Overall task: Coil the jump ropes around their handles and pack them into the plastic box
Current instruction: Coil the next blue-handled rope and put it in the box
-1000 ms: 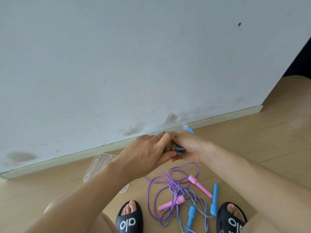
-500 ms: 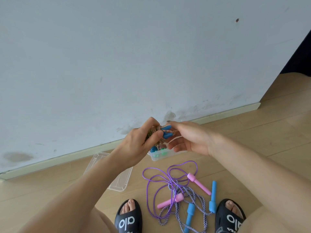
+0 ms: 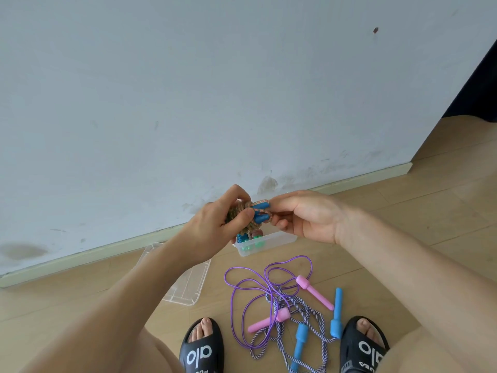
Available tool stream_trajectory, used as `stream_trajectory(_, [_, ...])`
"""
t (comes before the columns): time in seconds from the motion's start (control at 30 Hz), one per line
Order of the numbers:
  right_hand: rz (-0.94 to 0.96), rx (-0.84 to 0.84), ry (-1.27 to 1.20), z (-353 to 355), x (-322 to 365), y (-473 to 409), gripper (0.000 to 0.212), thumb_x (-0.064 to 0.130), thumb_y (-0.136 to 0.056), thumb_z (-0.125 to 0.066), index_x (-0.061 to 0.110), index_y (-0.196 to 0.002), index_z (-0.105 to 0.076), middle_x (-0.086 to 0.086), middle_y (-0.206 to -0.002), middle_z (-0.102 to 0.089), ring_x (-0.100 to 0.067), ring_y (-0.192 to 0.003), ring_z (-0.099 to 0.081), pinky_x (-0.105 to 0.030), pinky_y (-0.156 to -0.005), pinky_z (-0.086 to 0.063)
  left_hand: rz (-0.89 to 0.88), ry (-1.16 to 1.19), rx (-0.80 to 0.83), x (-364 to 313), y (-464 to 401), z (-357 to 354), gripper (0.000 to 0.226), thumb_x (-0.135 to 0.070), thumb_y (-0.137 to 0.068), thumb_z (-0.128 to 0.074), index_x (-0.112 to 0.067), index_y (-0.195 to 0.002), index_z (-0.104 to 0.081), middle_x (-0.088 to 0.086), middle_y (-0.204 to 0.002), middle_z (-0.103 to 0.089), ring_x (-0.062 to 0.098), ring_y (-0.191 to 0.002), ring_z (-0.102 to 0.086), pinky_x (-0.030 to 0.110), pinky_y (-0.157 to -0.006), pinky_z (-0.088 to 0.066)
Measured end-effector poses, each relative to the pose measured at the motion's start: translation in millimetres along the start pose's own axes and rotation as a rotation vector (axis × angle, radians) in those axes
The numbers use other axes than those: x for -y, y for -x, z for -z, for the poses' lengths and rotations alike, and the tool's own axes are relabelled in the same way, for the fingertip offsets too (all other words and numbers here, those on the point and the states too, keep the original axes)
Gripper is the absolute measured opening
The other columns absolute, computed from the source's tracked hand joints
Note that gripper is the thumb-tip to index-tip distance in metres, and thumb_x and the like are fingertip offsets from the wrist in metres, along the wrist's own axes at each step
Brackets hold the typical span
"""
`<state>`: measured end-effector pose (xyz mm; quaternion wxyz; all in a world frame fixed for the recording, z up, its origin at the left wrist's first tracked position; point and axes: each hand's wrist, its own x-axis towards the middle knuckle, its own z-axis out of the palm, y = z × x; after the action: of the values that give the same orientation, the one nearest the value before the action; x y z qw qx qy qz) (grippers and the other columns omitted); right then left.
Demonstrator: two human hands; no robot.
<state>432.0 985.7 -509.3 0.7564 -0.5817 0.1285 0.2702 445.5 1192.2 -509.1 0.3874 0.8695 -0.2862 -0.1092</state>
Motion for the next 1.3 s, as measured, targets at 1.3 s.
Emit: stream_trajectory(1.3, [0.418,-0.418,0.070,-28.0,-28.1,5.7,0.006,0.009,-0.095,-0.061,0.008,-0.098,-0.066,-0.008,-0.086,-0.074,-0.014,-0.070,-0.065,-0.031,-0.068,-0.056,0.108,-0.157,-0.108,-1.5,-7.4,-9.9,0.010,-0.041,-0.098,-0.036,-0.032,-0.098,-0.039,-0.002,-0.070,-0.063,0.022,-0.067,-0.063,0.048,-0.066,-0.052])
